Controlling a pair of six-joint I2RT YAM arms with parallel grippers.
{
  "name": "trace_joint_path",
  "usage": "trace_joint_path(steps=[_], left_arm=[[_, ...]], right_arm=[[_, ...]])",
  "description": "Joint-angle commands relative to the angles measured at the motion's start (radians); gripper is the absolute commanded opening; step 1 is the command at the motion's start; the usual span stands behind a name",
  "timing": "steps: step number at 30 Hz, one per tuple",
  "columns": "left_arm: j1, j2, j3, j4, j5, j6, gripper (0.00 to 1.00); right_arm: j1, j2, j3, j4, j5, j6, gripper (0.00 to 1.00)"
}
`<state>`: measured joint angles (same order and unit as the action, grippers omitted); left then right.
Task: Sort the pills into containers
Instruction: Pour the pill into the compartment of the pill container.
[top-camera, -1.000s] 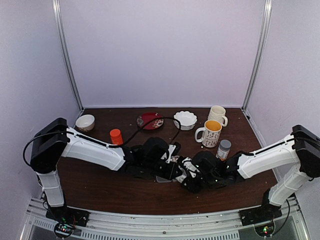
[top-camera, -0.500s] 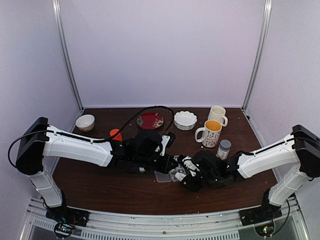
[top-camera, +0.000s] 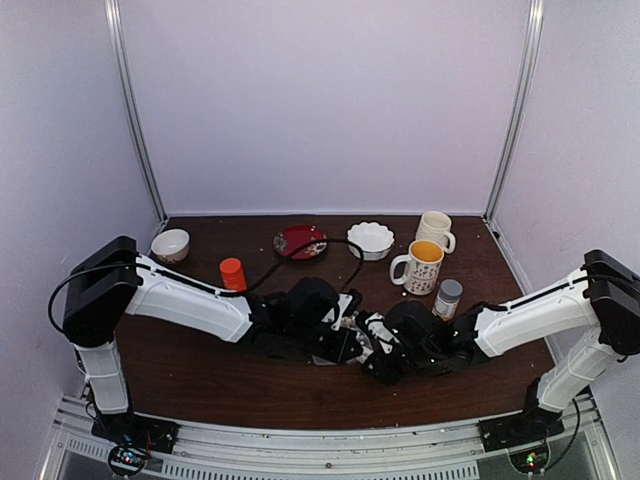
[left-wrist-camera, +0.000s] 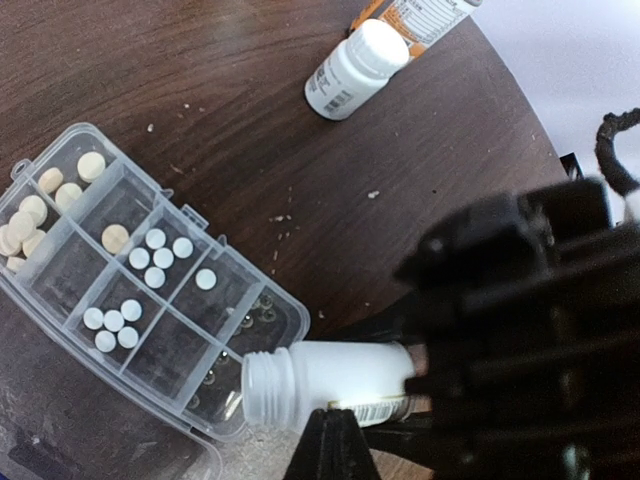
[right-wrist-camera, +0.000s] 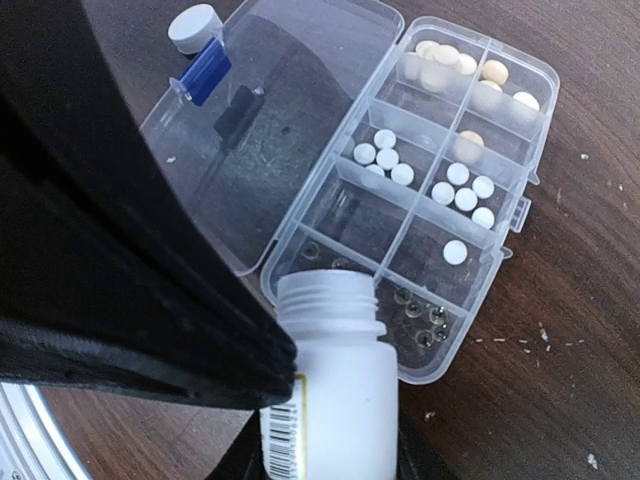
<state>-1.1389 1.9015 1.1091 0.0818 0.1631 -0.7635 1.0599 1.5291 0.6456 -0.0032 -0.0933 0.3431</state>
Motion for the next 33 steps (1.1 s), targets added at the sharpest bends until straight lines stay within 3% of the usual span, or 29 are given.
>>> trace_joint_path(steps=[1, 18, 33], left_arm=[[-0.007, 0.014, 0.013, 0.044, 0.018, -0.012, 0.0], [0.037, -0.25, -0.038, -0.138, -0.174, 0.056, 0.0], [0.076, -0.388, -0.119, -0.294, -0.298, 0.085, 0.0]], right_arm=[[0.005, 0.005, 0.008, 0.027, -0.002, -0.008, 0.0], [0.005, 0.008, -0.007, 0.054, -0.008, -0.015, 0.0], [0.005, -0.025, -0.124, 0.246, 0.0, -0.008, 0.0]])
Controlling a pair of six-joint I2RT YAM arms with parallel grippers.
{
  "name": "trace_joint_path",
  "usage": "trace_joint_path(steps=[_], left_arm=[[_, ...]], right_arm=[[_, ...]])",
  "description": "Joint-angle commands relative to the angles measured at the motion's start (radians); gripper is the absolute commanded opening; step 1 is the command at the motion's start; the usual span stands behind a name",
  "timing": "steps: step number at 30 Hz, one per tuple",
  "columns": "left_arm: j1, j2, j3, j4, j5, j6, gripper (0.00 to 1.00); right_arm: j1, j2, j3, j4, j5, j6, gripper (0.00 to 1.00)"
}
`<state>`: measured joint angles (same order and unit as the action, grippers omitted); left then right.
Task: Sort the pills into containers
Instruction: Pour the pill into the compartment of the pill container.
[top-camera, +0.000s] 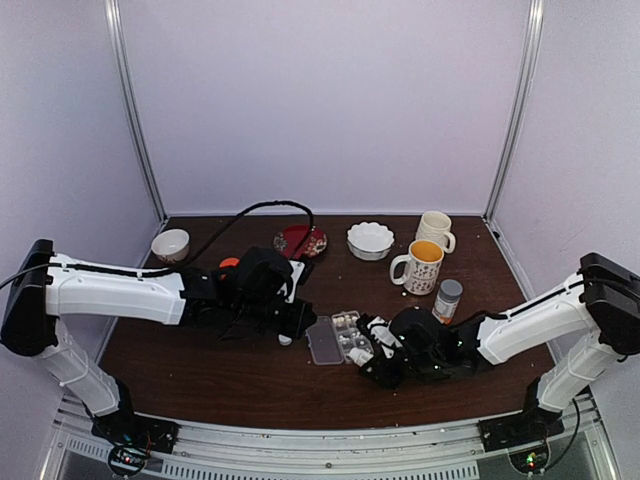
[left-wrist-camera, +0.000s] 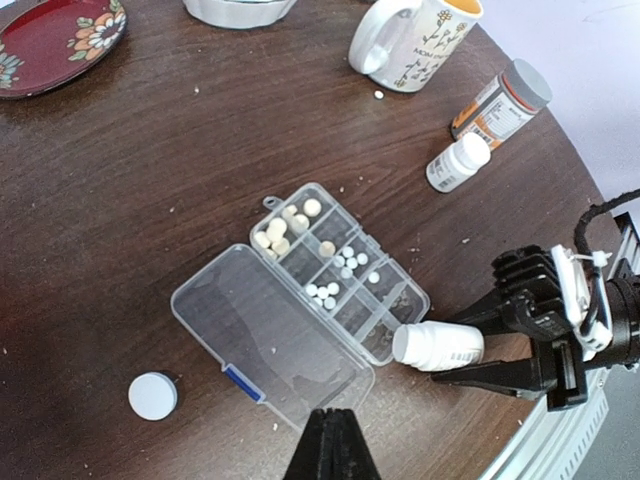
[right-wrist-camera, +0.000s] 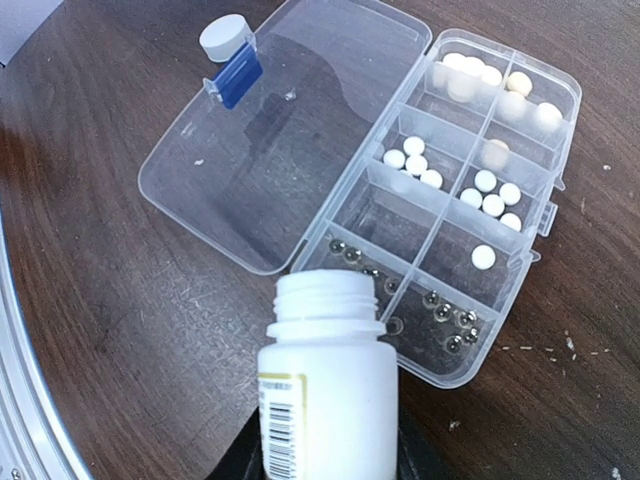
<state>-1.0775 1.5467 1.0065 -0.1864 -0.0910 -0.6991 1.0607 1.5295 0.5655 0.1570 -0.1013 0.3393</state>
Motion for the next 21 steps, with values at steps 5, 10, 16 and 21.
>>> trace_joint_path(steps=[5, 10, 16, 21], left_arm=[[0.027, -0.052, -0.038, -0.057, -0.059, 0.017, 0.0], [0.045, -0.076, -0.066, -0.109, -0.088, 0.014, 0.06], [0.077, -0.123, -0.129, -0.129, -0.094, -0.002, 0.18], [0.086, -0.132, -0.131, -0.172, -0.122, -0.003, 0.47]], right_arm=[[0.004, -0.063, -0.1, 0.163, 0.025, -0.011, 0.0], [0.004, -0.096, -0.152, 0.253, 0.032, -0.016, 0.0], [0.004, -0.136, -0.194, 0.356, 0.03, -0.036, 0.0], [0.005, -0.201, -0.223, 0.433, 0.022, -0.084, 0.0]])
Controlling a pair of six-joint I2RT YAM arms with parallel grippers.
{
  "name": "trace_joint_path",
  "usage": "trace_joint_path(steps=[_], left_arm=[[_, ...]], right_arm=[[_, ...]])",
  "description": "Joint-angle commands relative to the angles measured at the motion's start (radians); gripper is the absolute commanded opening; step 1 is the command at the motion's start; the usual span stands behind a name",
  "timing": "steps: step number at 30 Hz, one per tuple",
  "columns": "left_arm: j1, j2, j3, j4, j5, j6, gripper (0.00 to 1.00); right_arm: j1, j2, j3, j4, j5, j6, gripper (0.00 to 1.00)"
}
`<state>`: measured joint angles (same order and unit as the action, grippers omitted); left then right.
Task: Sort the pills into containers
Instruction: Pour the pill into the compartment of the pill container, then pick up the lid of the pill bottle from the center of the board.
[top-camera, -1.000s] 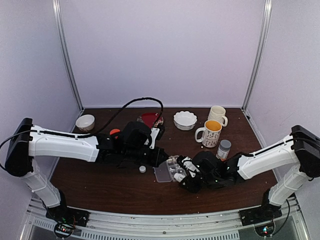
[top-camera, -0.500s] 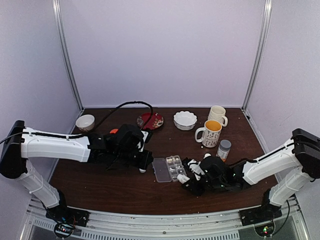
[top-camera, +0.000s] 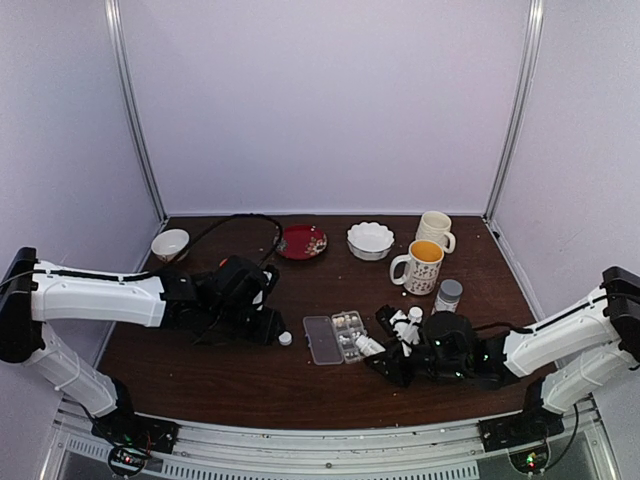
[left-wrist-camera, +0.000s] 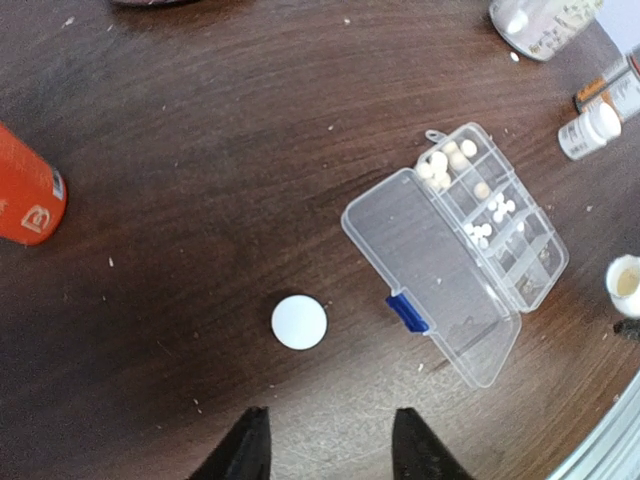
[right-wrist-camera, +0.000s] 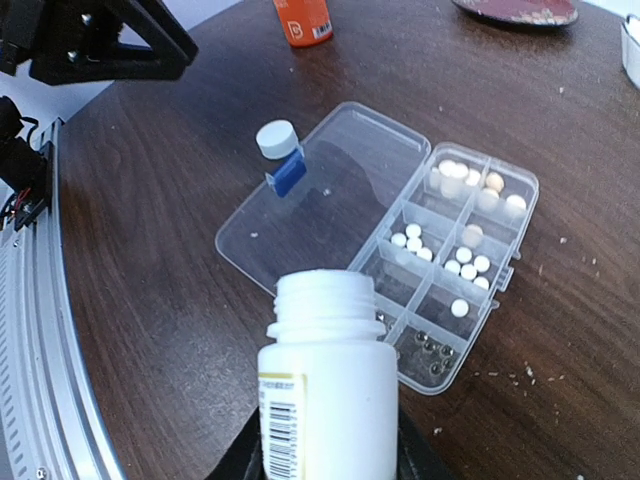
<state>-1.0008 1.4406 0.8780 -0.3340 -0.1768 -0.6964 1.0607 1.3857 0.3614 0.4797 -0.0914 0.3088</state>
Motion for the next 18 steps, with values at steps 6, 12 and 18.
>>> trace_joint_path(steps=[6, 12, 18], left_arm=[[0.022, -0.024, 0.021, -0.078, -0.041, 0.012, 0.72], [0.025, -0.002, 0.045, -0.102, -0.012, 0.04, 0.83], [0.026, 0.104, 0.109, -0.137, 0.0, 0.066, 0.83]], right_arm=[[0.005, -0.197, 0.01, 0.119, -0.018, -0.173, 0.0], [0.005, -0.382, 0.009, 0.156, -0.044, -0.276, 0.0], [0.006, -0.511, 0.031, 0.184, -0.097, -0.357, 0.0]])
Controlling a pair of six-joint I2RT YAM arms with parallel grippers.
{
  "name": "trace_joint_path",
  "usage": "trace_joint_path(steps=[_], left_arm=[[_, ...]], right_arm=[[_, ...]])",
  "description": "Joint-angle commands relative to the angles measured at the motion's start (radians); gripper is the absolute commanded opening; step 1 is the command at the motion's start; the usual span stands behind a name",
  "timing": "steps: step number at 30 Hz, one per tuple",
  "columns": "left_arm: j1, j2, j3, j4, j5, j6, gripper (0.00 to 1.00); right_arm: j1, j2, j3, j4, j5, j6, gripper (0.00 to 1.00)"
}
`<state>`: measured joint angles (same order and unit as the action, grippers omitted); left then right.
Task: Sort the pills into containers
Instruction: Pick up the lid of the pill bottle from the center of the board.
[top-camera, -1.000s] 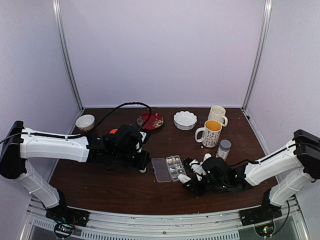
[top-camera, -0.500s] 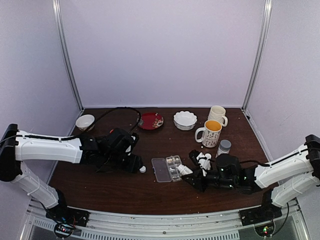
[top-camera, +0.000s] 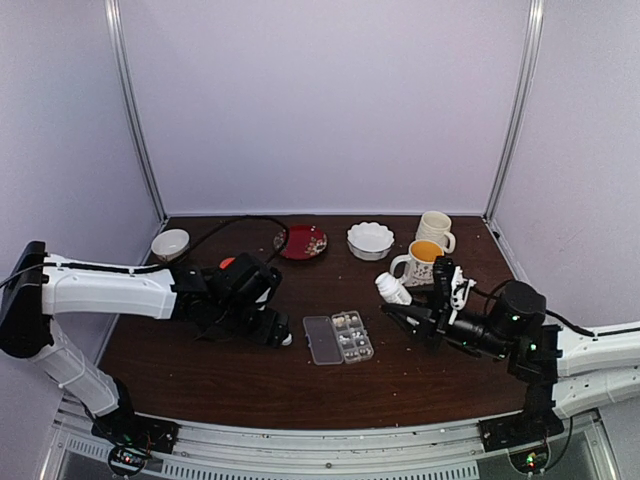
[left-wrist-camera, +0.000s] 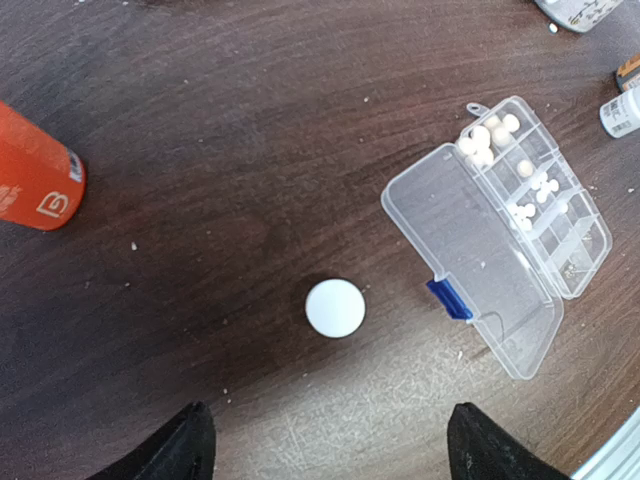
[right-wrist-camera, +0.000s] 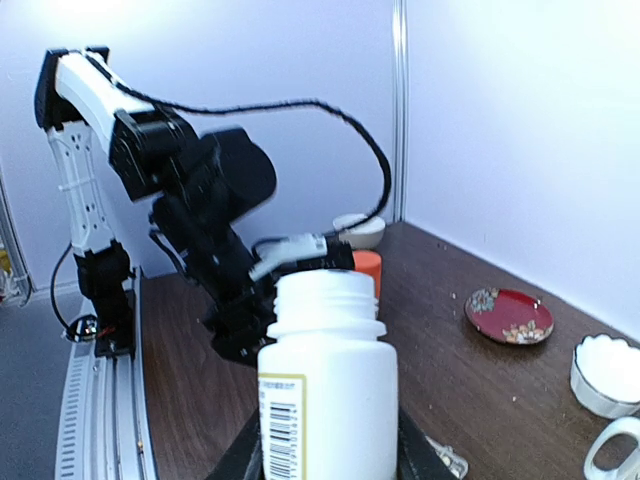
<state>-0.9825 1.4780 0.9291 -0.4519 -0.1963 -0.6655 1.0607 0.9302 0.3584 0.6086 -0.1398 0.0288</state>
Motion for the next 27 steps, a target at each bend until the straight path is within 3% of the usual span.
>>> trace_joint_path(steps=[1, 7, 13, 21, 27], left_arm=[[0.012, 0.083, 0.065, -0.019, 0.027, 0.035, 0.83], [0.047, 0.173, 0.096, -0.001, 0.092, 0.045, 0.83], [0.061, 0.238, 0.133, -0.002, 0.118, 0.067, 0.81], [0.082, 0.319, 0.174, 0.007, 0.145, 0.1, 0.72], [0.085, 0.374, 0.222, -0.02, 0.151, 0.119, 0.57]], right_arm=[[0.005, -0.062, 0.032, 0.081, -0.052, -0.081, 0.0], [0.007, -0.026, 0.04, 0.24, -0.11, -0.118, 0.0], [0.008, -0.004, 0.145, 0.055, -0.137, -0.125, 0.0], [0.007, -0.017, 0.14, 0.046, -0.136, -0.116, 0.0], [0.007, -0.024, 0.138, 0.024, -0.135, -0.11, 0.0]])
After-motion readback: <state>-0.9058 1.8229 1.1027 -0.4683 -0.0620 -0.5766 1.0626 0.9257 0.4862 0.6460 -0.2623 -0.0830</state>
